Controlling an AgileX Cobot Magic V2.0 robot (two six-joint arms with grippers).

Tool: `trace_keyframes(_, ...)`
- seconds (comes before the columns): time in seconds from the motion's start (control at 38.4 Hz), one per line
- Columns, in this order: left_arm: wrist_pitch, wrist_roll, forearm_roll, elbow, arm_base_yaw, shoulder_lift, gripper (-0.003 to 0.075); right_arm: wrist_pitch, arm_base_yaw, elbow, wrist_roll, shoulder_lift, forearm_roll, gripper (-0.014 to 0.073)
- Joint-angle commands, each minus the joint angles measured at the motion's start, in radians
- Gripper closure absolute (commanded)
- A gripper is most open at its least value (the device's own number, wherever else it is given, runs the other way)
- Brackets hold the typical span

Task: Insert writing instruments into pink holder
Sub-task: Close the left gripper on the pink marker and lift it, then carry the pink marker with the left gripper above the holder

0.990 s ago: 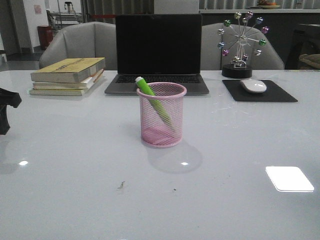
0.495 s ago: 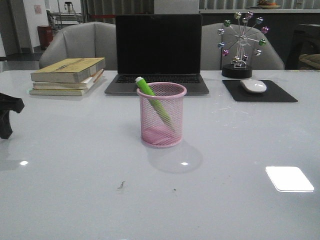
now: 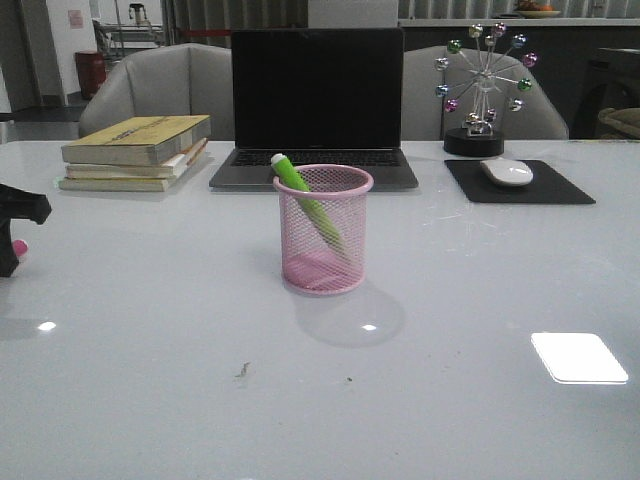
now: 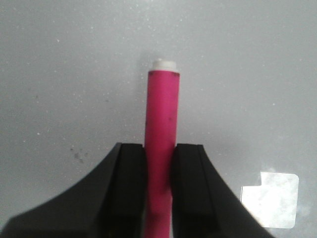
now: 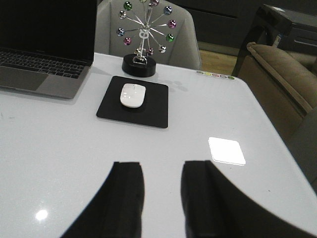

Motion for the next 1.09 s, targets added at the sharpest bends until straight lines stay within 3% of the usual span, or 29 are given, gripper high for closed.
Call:
trace_keyframes(0.0,-0.036,0.002,-0.016,-0.019,-0.019,-0.048,0.0618,0.021,-0.007,-0.027,-0.005,-0.004,0.002,0.0264)
trace_keyframes(0.52,-0.422,0.002,-0.028,-0.091,-0.277,-0.23,0.0618,0.021,-0.007,-0.027,-0.005,-0.004,0.002,0.0264)
trace_keyframes(0.91,-0.822,-0.002,-0.091,-0.133,-0.502,-0.237,0.0618,0.021,-0.007,-0.027,-0.005,-0.004,0.002,0.0264)
trace_keyframes(1.07,-0.924,-0.007,-0.091,-0.133,-0.575,-0.206,0.0617,0.021,-0.007,-0.027,-0.005,-0.004,0.002,0.0264)
